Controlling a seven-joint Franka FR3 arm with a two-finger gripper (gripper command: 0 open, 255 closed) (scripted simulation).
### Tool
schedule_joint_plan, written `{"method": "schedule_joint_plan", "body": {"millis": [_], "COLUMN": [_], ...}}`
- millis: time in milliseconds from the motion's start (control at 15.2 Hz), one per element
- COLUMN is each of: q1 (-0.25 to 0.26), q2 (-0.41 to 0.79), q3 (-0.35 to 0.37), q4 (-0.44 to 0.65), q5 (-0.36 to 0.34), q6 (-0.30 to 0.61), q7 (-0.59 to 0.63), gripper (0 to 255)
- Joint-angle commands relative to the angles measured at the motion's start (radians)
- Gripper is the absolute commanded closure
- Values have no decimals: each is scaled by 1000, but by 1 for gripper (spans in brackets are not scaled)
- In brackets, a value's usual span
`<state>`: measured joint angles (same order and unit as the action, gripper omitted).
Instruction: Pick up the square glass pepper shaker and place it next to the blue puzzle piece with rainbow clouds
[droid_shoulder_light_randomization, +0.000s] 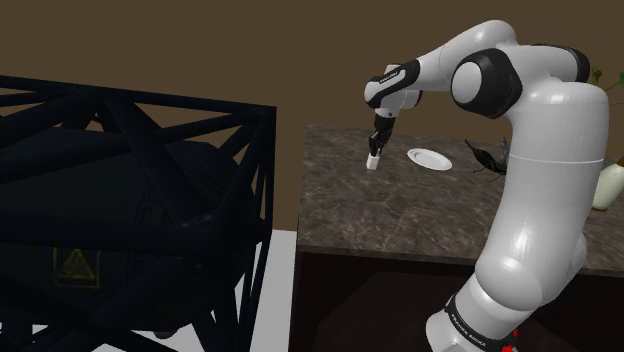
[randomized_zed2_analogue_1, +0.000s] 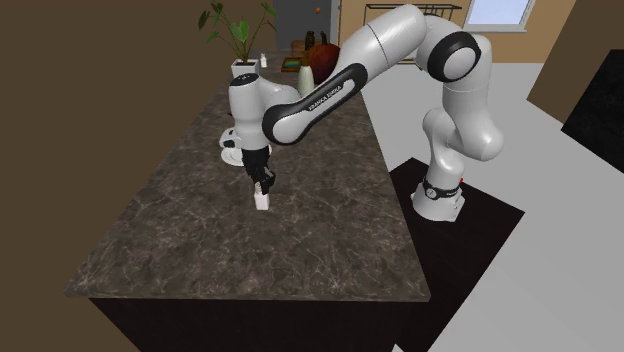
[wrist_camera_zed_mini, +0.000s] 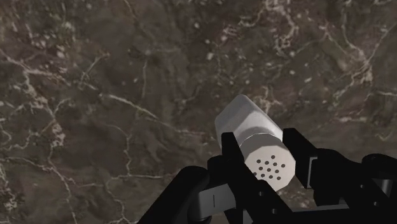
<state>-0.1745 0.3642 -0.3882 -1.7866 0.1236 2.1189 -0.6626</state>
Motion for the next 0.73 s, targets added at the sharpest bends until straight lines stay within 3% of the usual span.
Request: {"method": "schedule_joint_plan", "body": {"millis": [0, 660], "q1": [0, 2], "q2": [0, -17], "q3": [0, -4], "q4": [0, 18], "q5": [0, -8], "q6": [0, -34], "q7": [0, 4], "gripper": [255, 255]}}
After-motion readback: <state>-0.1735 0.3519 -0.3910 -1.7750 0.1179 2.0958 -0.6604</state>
